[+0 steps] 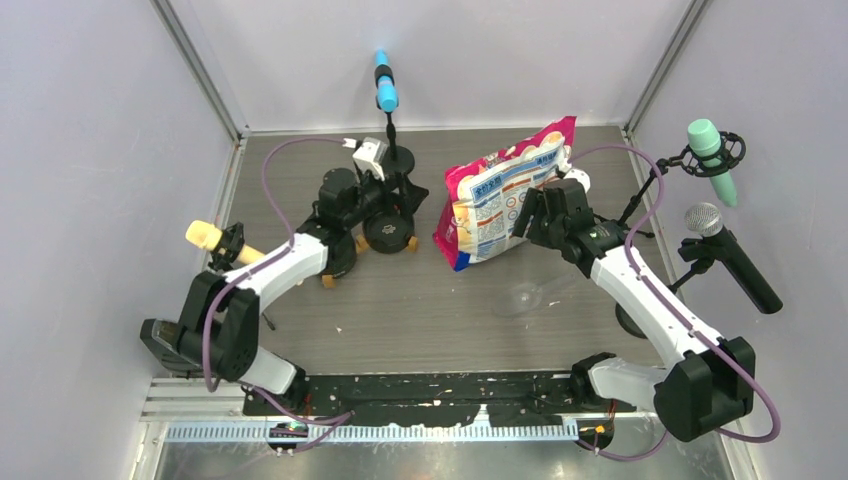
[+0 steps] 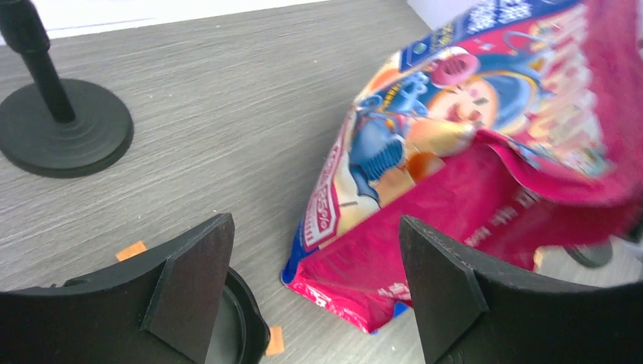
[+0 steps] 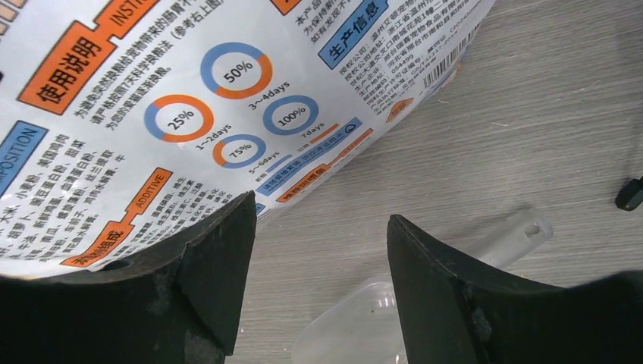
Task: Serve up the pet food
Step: Adjust the pet food bag at the center of the board.
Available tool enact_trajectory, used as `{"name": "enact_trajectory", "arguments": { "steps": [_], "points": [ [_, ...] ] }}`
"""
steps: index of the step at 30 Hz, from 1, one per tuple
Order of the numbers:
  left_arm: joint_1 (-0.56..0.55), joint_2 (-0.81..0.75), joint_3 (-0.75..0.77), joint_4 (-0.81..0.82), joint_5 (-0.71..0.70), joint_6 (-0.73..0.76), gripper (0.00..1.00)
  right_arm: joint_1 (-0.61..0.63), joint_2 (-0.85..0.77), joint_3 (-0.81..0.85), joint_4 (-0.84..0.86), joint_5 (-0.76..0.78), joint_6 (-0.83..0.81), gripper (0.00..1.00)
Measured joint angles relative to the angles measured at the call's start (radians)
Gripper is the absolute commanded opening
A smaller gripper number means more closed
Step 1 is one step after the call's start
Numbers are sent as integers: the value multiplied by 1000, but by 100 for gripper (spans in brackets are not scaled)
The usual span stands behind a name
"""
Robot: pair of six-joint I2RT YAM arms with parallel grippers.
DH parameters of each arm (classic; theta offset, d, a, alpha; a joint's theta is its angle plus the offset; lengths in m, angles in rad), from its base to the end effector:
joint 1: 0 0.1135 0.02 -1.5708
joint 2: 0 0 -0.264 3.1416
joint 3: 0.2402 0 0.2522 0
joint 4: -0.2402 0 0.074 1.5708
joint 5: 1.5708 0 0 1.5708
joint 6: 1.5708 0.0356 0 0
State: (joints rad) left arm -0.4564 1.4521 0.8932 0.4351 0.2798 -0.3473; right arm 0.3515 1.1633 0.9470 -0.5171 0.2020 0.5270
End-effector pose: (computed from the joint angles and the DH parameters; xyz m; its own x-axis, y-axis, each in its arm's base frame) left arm 0.2969 -0.1567 0.2833 -0.3321 -0.2014 -0.9215 0.5919 0.7162 -0.3698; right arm 0.2357 0.0788 0.2890 -0.6425 0.2892 -0.7097 0.1455 0.9552 0.2576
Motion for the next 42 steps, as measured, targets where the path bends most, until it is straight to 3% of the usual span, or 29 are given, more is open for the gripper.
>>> {"name": "enact_trajectory", "arguments": {
  "steps": [4,9,16,20,27,33,42],
  "points": [
    [-6,134,119,-36,-80,-75,72,-2,8,-19,16,0,8,71],
    [-22,397,416,-163,-150,-166,69,-4,39,-57,37,10,14,71],
    [-54,612,607,-240,-50,-204,64,-23,105,-58,93,20,5,71],
    [-69,644,598,-227,60,-206,63,-51,151,-56,129,-11,-13,71],
    [-31,620,458,-66,193,-252,59,-123,215,-27,168,-121,-57,71],
    [-20,591,378,11,244,-282,57,-174,319,46,221,-145,-84,71],
    [-36,512,288,-10,289,-260,56,-188,395,65,367,-143,-79,69]
  ]
}}
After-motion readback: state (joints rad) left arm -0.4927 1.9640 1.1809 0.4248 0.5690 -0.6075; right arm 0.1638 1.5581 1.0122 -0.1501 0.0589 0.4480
